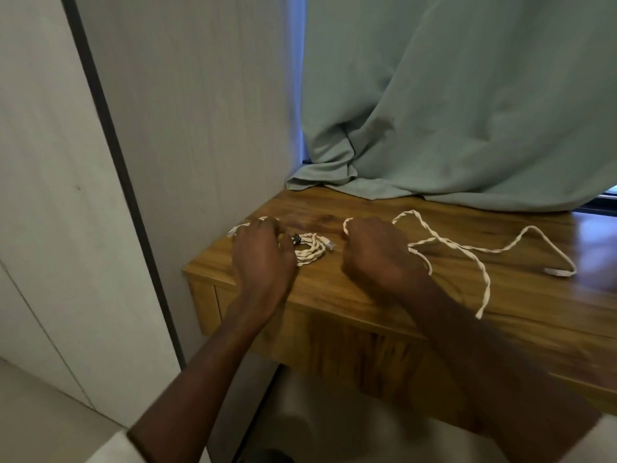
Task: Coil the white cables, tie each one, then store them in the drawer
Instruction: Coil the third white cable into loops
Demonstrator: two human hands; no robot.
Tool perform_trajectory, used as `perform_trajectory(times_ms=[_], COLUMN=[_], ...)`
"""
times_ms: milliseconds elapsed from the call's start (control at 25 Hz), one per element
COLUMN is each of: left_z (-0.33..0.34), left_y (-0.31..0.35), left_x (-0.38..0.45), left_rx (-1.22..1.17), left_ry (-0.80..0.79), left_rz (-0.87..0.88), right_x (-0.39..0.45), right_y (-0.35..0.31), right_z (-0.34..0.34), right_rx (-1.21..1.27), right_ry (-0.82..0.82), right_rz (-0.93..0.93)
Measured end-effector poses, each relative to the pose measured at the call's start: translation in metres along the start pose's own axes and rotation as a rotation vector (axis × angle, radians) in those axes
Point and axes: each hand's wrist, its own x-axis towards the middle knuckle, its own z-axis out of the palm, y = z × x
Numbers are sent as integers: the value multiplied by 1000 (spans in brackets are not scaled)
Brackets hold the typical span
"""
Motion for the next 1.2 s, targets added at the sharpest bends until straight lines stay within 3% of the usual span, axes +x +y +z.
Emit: perform_trajectory(times_ms=[200,360,480,600,680,800,960,1040,1120,1200], left_z=[25,80,124,168,187,205,200,196,190,188], left_y=[40,86,122,150,158,156,155,155,159,161], left_x=[13,31,46,62,67,76,80,80,73,65], left_rx=[-361,-513,-666,-925,-1167,-1266,-1491,-1550,-1558,-1499], left_ry=[-167,-291,-367,-440,-476,-505,-536,-584,-663,-700], left_rz=[180,165,-19,-336,-470,-420,-378,-372,-379,-345], right_x=[18,35,48,54,57,65,73,73,72,72], right_y=[50,104,137,159,169,173,186,193,194,192], right_z=[-5,-21,-17,0,9,11,10,10,12,16], right_rx=[80,422,627,685,615,631,878,999,1018,886], right_ry=[239,455,568,631,626,575,540,437,305,225], right_rz=[41,48,-2,-69,-192,-260,72,198,239,202])
